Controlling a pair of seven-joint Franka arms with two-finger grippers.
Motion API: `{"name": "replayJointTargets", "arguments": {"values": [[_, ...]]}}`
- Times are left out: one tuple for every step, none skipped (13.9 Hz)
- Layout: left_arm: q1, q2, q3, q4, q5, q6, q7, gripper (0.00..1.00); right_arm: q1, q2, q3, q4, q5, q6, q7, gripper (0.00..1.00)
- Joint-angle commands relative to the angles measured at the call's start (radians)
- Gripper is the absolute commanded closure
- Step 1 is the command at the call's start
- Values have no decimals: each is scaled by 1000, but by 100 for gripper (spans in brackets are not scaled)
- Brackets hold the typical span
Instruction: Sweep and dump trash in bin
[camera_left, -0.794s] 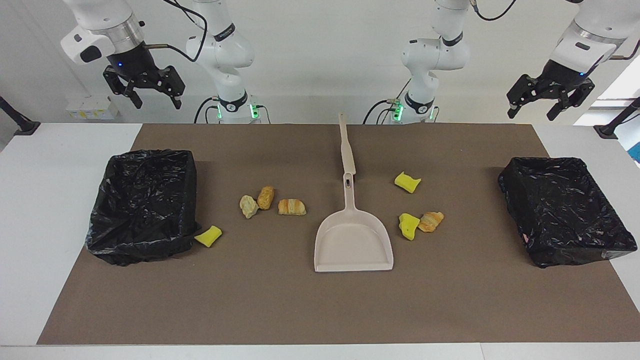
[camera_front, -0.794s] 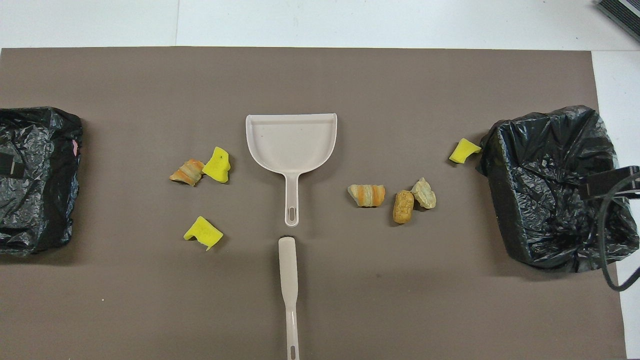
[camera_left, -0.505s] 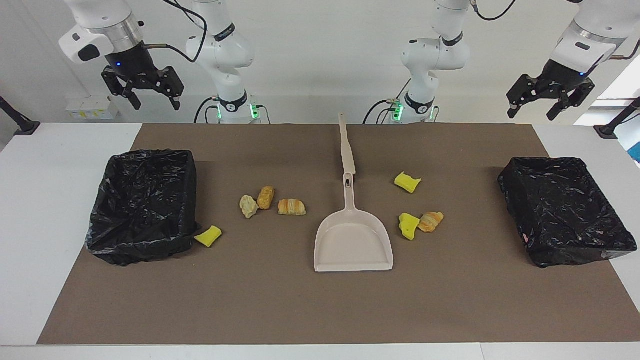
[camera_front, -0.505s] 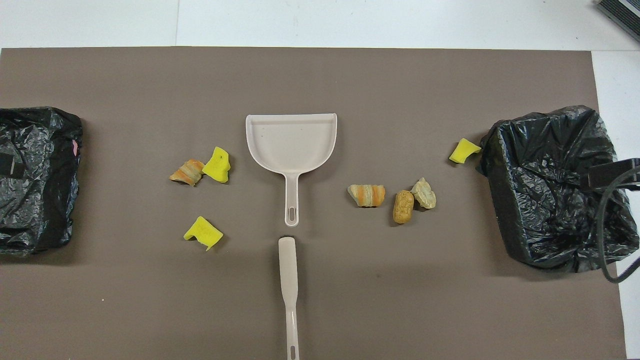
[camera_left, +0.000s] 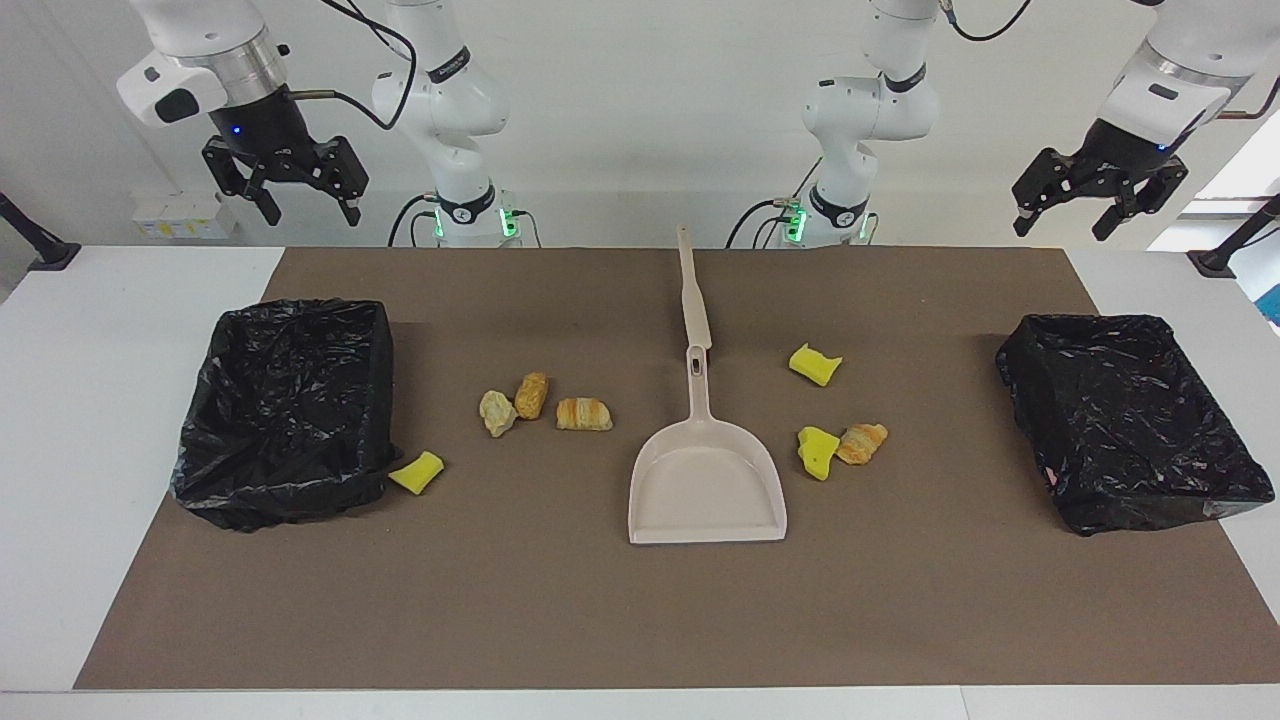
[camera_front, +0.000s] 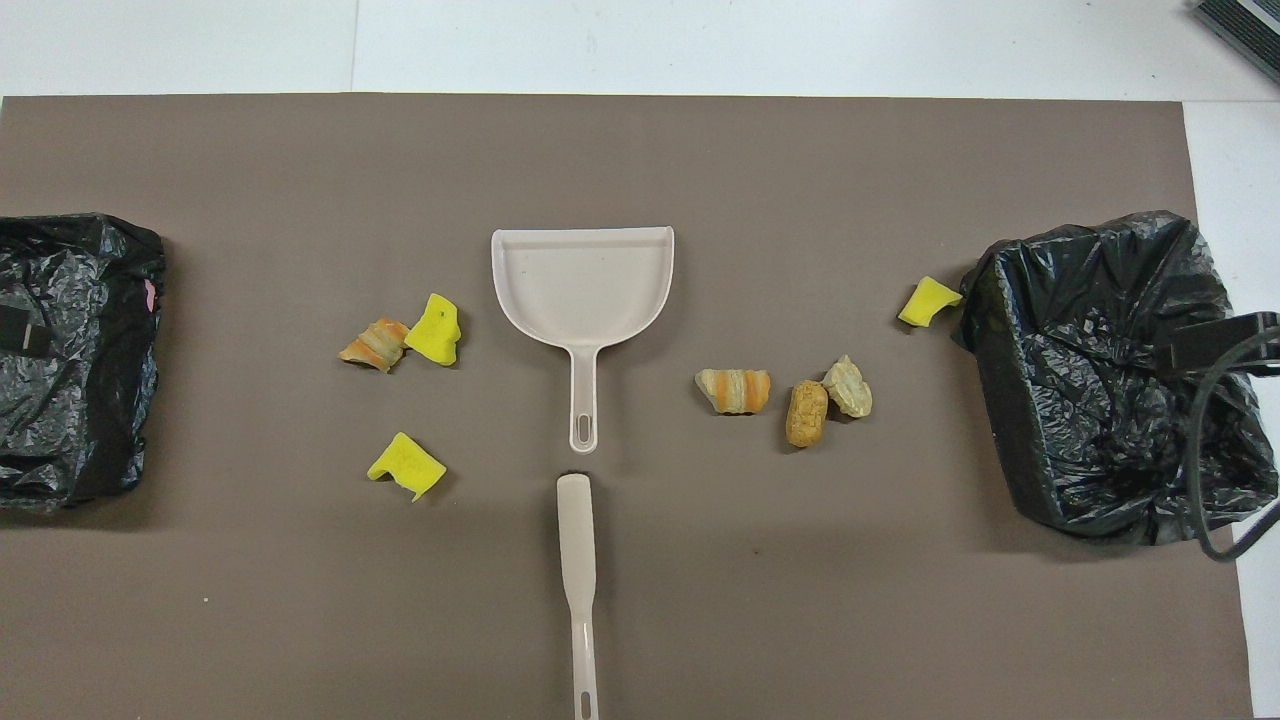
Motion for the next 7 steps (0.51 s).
{"name": "replayJointTargets", "arguments": {"values": [[1, -10, -2, -1, 15, -6, -8, 0, -1, -12, 3, -19, 16, 17, 17, 0], [-1, -10, -2, -1, 15, -9, -10, 0, -1, -13, 12, -22, 16, 17, 18, 0], [-1, -10, -2, -1, 15, -8, -10, 0, -1, -13, 21, -31, 16, 20, 18, 0], [-2, -10, -3, -1, 15, -7, -10, 0, -1, -13, 21, -45, 16, 44, 17, 0], [-2, -10, -3, -1, 15, -7, -10, 0, -1, -13, 21, -46, 16, 46, 17, 0], [-2, -10, -3, -1, 15, -7, -10, 0, -1, -15, 21, -49, 16, 45, 18, 0], [-2, -10, -3, -3, 15, -9, -10, 0, -1, -15, 21, -49, 16, 48, 17, 0]]}}
